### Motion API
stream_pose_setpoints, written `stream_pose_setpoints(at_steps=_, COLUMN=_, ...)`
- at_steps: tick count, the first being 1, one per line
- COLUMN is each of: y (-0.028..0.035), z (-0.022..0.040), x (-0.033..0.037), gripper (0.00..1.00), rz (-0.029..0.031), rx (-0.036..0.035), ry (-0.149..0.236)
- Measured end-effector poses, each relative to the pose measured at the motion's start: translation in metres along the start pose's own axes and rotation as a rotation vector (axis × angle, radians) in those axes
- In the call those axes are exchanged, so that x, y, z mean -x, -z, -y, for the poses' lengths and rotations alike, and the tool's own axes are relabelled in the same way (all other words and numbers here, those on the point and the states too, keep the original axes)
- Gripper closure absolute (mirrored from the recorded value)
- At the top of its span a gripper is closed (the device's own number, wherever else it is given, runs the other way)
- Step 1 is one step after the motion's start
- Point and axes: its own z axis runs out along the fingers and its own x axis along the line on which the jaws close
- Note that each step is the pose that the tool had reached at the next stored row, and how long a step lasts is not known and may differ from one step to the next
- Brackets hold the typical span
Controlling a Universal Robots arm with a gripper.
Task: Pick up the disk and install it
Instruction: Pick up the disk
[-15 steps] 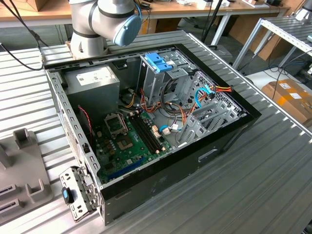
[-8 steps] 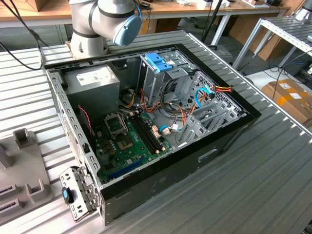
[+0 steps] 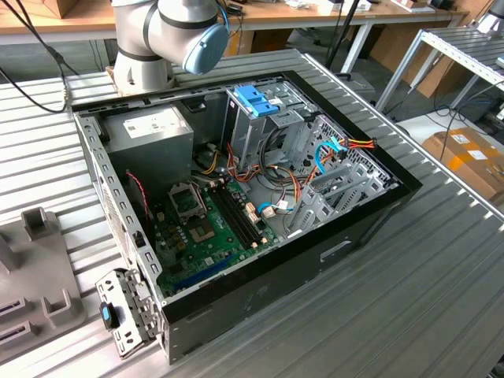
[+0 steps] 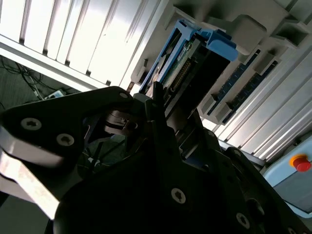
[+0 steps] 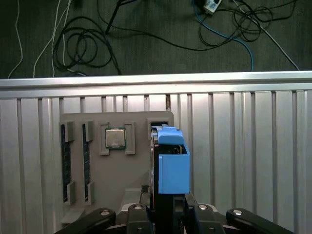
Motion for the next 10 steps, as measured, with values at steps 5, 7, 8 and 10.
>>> stream_pose_setpoints(at_steps=5, y=0.0079, z=0.0000, x=-0.0001, gripper=0.65, rz=0.0000, rx=0.0000, ry=0.000)
stream_pose_setpoints(at_steps=7, y=0.0128, z=0.0000, x=-0.0002, gripper=0.65, rz=0.0000, rx=0.0000, ry=0.000)
stream_pose_setpoints(at_steps=8, y=0.0160, z=0.0000, x=-0.0002, gripper=0.65, rz=0.0000, rx=0.0000, ry=0.000)
stream_pose_setpoints(at_steps=10, y=0.0210, z=0.0000, x=-0.0003, gripper=0.65, rz=0.0000, rx=0.0000, ry=0.000)
